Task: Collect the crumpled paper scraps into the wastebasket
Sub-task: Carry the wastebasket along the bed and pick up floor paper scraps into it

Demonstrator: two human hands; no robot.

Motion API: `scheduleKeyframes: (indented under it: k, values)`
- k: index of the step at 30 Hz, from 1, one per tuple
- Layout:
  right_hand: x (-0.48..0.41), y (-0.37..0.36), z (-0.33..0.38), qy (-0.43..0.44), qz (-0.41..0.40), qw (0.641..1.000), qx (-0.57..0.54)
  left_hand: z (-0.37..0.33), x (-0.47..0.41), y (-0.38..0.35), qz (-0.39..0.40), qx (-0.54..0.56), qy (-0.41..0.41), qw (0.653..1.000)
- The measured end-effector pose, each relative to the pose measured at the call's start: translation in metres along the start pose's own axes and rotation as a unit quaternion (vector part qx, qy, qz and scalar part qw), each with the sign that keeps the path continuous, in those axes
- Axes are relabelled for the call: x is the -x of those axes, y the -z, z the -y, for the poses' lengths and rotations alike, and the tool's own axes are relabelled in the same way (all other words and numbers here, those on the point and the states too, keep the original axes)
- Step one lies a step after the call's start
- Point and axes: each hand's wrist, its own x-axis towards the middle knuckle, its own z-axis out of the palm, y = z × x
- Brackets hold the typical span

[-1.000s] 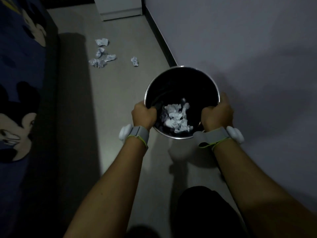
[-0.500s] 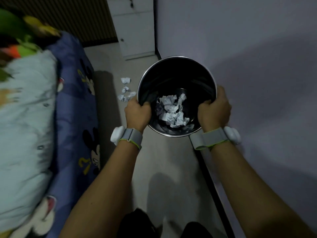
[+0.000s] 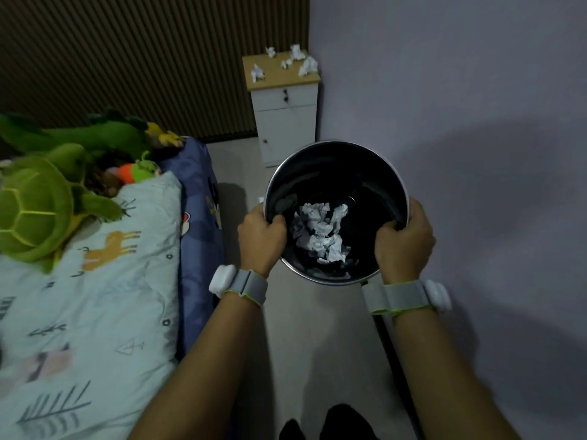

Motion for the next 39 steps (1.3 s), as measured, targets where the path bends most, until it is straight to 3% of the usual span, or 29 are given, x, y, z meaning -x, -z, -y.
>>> scheduleKeyframes:
  k: [10, 20, 26, 32, 39]
  values:
    - [-0.104, -0.102, 0.020, -0.003, 0.039, 0.999, -0.024, 0.003, -0.123, -0.038, 0.012, 0.005, 0.044, 0.999]
    - [-0.268, -0.240, 0.073, 0.051, 0.097, 0.992, -0.069, -0.035, -0.309, -0.092, -0.072, 0.008, 0.081, 0.994]
    - [-0.330, -0.315, 0.097, 0.068, 0.106, 0.989, -0.074, -0.037, -0.404, -0.106, -0.081, -0.002, 0.095, 0.992]
    - [-0.379, -0.409, 0.092, 0.060, 0.076, 0.993, -0.072, -0.011, -0.504, -0.133, -0.031, 0.018, 0.073, 0.997]
    - [-0.406, -0.480, 0.059, 0.031, 0.050, 0.998, -0.016, 0.044, -0.564, -0.179, 0.012, 0.050, 0.126, 0.991]
